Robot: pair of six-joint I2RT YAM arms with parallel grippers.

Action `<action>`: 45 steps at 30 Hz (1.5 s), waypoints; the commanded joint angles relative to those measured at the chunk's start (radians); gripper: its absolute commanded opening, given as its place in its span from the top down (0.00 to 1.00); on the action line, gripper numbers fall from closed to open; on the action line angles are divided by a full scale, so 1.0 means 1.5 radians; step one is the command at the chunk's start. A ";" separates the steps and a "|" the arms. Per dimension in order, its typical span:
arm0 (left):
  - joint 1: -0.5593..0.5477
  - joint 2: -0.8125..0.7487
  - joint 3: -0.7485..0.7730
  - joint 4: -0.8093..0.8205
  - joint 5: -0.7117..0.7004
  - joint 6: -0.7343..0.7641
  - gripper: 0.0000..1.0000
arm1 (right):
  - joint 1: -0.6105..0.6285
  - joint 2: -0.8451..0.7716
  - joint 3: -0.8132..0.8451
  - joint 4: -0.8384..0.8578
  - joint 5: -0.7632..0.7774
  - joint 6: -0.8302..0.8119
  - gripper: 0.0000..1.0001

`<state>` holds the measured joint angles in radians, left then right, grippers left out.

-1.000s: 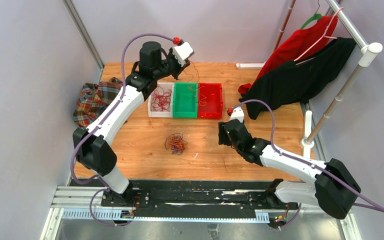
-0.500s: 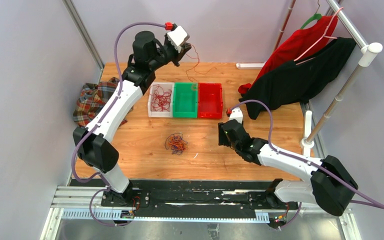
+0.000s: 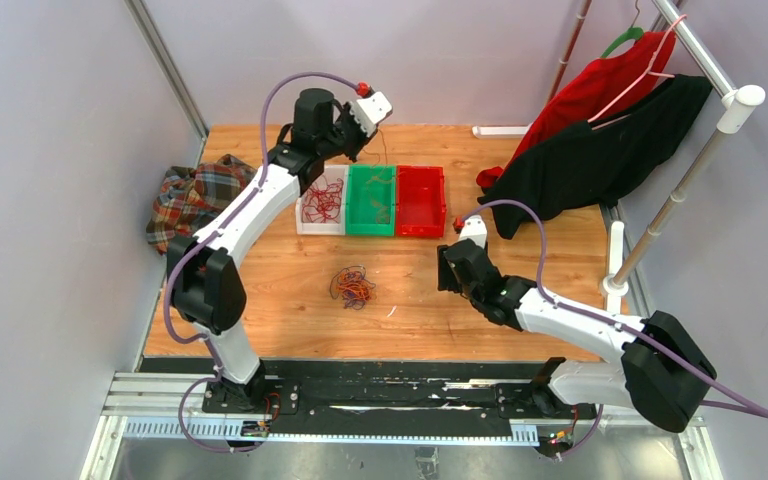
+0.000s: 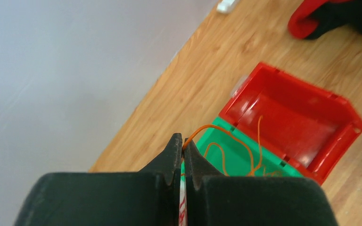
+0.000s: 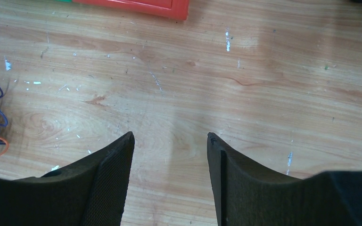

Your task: Untangle the cables

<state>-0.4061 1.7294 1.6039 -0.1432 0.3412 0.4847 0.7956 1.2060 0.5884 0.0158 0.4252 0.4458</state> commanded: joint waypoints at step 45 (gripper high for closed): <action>-0.039 0.234 0.049 -0.107 -0.182 0.028 0.52 | -0.009 -0.031 -0.012 -0.046 0.021 0.011 0.46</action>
<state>-0.4606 2.0937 1.6226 -0.2306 0.0643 0.5381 0.7940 1.1637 0.5350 -0.0319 0.4454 0.4561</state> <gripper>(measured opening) 0.426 0.541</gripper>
